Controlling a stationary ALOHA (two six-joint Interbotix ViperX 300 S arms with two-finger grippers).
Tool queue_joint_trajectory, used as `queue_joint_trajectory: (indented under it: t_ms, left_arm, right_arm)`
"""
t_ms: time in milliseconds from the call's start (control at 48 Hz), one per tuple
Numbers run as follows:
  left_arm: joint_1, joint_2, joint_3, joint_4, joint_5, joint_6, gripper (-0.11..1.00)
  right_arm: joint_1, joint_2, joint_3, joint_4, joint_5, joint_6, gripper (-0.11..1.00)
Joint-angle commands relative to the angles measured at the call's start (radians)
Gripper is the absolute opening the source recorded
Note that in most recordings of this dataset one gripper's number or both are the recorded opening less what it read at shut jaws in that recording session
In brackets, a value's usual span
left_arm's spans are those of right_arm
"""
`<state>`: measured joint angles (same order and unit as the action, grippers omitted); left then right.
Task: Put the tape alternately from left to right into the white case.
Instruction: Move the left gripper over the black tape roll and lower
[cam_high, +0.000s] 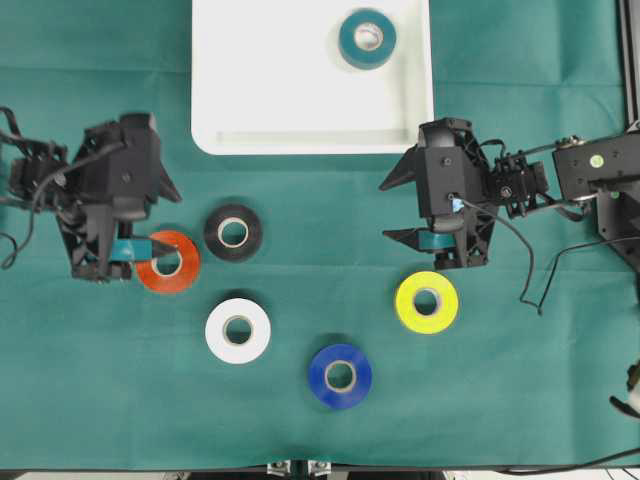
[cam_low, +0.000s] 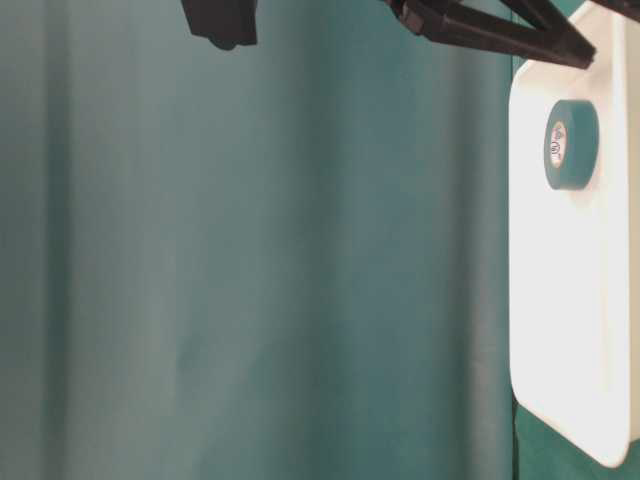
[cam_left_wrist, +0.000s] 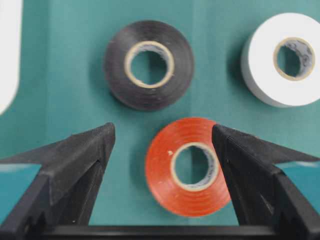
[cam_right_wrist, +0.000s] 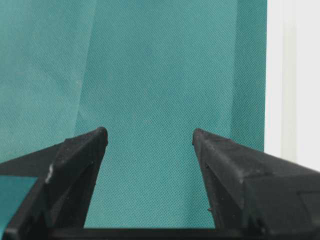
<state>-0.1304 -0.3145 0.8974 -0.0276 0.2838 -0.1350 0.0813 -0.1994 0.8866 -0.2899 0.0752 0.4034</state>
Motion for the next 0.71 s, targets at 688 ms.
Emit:
queue_joint_trajectory:
  t_ms: [688]
  left_arm:
    - [-0.057,0.287,-0.209,0.003,-0.031,-0.012,0.86]
  right_arm:
    - [0.003,-0.006,-0.008,-0.006,-0.026,-0.003,0.76]
